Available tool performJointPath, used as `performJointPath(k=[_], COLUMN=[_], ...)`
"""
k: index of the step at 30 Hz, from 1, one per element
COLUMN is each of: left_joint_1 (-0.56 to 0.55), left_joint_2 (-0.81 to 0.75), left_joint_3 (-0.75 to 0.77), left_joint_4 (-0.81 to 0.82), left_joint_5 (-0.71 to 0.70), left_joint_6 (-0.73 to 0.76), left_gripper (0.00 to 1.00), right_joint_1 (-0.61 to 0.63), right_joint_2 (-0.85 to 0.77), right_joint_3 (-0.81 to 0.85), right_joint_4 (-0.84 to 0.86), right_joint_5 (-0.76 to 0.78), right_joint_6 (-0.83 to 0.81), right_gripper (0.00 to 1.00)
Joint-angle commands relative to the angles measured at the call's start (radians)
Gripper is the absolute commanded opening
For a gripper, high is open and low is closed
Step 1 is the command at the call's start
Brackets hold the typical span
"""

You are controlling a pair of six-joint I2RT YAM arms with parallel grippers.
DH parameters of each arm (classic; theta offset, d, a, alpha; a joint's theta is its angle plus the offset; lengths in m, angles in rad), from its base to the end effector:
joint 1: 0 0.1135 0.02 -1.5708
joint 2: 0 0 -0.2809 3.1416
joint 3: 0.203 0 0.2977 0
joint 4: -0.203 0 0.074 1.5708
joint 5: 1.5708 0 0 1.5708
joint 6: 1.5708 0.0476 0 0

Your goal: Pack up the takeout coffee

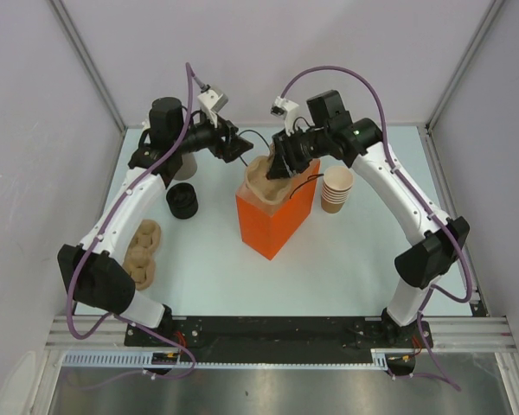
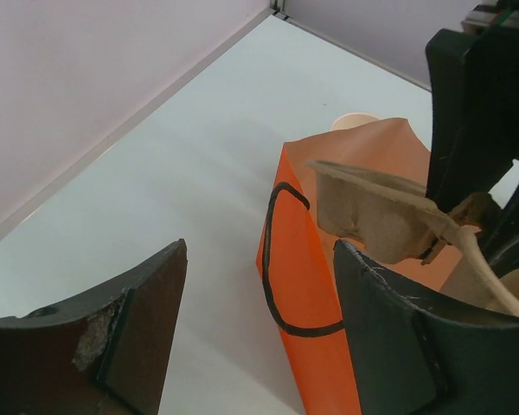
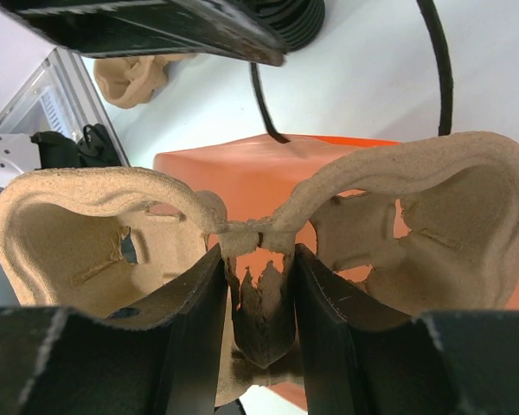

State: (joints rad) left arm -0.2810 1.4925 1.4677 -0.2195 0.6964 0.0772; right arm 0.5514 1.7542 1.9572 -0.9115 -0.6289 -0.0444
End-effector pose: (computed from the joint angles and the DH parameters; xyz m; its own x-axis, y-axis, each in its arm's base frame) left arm 0.3742 -0.1398 0.4196 -0.1692 0.1104 -0.9794 0.8263 0.5576 -0.0799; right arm 0.3517 0.2492 0.4341 -0.5180 -0.3607 -0.7756 -0.8279 0.4392 0.3487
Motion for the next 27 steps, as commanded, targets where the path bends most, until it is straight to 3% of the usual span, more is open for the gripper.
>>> performJointPath(k=[1,14,27], left_joint_1=[0.005,0.005,0.003], left_joint_2=[-0.008,-0.014,-0.031], left_joint_3=[-0.007,-0.023,-0.044], left_joint_4=[0.02,0.025,0.04], left_joint_5=[0.038,0.04,0.038], left_joint_6=[-0.01,-0.007,-0.013], left_gripper=[0.73,0.72,0.7], right_joint_1=[-0.007,-0.008,0.068], right_joint_2=[0.014,0.04,0.062], right_joint_3=[-0.006,-0.001,0.009], right_joint_4=[-0.003,-0.029,-0.058], right_joint_5=[0.03,0.153,0.33], right_joint_6=[0.014,0.002,-0.035], right_gripper=[0.39,0.4,0.39])
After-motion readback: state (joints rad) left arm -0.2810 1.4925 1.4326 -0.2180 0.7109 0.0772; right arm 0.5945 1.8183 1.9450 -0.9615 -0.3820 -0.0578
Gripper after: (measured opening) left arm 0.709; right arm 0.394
